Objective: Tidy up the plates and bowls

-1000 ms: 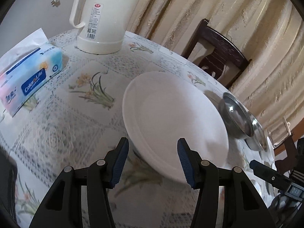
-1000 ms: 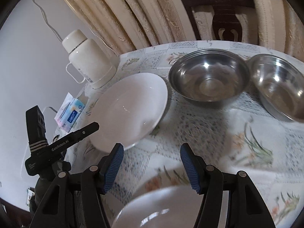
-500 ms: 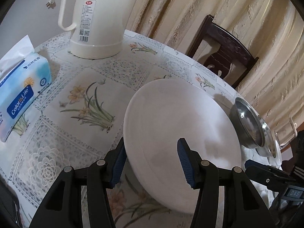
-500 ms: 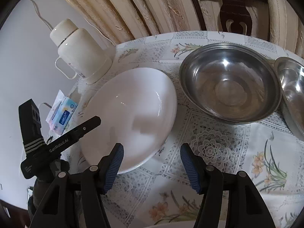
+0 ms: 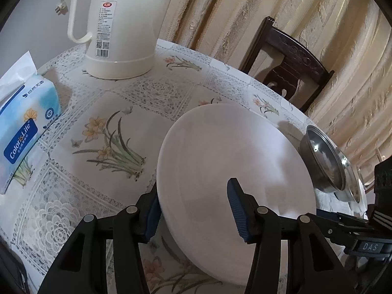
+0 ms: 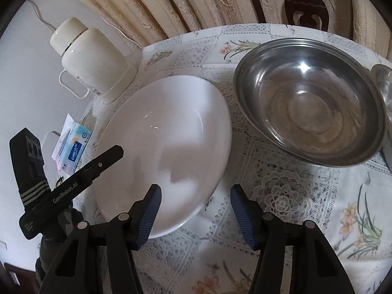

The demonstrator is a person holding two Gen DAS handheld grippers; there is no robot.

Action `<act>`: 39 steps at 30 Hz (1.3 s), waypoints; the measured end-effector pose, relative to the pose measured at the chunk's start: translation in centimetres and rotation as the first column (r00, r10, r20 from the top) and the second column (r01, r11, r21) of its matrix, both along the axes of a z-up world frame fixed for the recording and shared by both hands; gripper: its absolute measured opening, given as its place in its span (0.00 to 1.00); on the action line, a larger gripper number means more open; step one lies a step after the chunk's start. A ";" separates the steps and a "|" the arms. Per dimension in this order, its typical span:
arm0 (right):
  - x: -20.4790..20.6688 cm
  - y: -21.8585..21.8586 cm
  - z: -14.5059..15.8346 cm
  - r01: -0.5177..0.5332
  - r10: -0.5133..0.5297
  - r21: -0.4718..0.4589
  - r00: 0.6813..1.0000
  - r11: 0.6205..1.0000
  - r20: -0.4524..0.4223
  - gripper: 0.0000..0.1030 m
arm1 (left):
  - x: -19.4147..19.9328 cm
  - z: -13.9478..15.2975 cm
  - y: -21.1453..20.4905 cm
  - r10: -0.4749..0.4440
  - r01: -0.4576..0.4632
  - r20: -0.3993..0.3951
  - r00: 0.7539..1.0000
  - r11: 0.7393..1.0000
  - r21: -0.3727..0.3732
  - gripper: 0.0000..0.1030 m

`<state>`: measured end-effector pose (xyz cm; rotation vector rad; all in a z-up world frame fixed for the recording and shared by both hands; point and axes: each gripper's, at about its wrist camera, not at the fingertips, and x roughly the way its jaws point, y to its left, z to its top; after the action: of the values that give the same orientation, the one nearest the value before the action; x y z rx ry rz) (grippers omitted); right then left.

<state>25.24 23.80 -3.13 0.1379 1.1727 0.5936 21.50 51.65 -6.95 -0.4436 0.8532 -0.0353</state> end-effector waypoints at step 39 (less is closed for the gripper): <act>-1.6 2.0 1.7 -0.082 0.120 -0.154 0.960 0.985 0.252 0.43 | -1.3 1.0 -1.2 -0.014 0.009 0.047 0.999 0.995 0.095 0.50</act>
<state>23.68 25.84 -1.46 -0.1209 0.9658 0.5962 20.23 50.43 -5.97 -0.3474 0.8070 -0.0156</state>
